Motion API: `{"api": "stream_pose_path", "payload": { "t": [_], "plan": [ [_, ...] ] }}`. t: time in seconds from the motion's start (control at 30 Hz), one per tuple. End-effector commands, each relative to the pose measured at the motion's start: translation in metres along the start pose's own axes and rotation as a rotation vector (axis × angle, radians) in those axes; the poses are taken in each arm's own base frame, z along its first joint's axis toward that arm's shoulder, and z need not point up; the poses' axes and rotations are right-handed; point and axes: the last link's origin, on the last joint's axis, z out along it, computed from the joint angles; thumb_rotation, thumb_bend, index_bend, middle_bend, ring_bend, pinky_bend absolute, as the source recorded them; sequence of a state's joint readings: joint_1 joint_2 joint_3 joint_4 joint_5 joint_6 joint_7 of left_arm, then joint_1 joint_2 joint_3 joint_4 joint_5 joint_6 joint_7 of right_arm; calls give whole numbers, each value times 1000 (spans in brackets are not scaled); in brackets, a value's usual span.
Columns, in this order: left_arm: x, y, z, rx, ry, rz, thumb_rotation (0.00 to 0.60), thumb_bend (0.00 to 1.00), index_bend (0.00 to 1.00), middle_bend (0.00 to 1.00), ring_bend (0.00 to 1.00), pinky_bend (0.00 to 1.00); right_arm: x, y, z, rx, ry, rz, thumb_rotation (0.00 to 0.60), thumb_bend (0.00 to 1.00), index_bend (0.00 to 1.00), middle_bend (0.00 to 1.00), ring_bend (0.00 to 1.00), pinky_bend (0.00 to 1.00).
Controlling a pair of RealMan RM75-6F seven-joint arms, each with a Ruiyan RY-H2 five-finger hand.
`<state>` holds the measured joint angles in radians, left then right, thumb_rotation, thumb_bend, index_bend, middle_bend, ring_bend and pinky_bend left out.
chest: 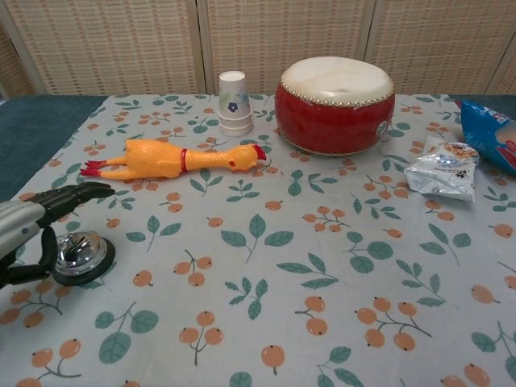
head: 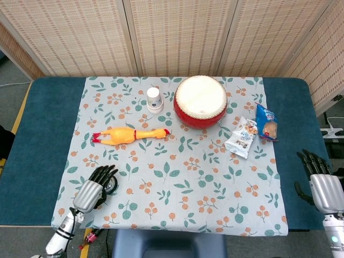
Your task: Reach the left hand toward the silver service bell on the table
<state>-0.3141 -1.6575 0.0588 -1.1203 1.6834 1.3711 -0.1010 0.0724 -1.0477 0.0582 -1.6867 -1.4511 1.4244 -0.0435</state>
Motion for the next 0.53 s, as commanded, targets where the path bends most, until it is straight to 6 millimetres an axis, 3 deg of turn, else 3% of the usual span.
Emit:
{"api": "stream_pose_path", "payload": {
  "t": [0.03, 0.13, 0.27, 0.4, 0.53],
  "plan": [
    [61, -23, -29, 84, 38, 152, 600, 1000, 0, 0, 0, 94, -1, -1, 1, 0, 0, 1, 600, 381, 1, 0, 0, 92],
    [85, -39, -52, 169, 31, 205, 600, 1000, 35, 14, 14, 120, -2, -1, 2, -1, -5, -2, 600, 381, 1, 0, 0, 92],
    [99, -60, -77, 303, 57, 217, 600, 1000, 108, 90, 38, 134, -5, -3, 3, -8, -7, -12, 600, 381, 2, 0, 0, 92],
    [108, -72, -84, 377, 71, 190, 600, 1000, 136, 126, 66, 142, -6, -3, 3, -7, -11, -16, 600, 381, 3, 0, 0, 92],
    [110, -71, -86, 381, 66, 204, 600, 1000, 136, 152, 66, 146, -3, -3, 1, -2, -4, -12, 600, 381, 5, 0, 0, 92]
  ]
}}
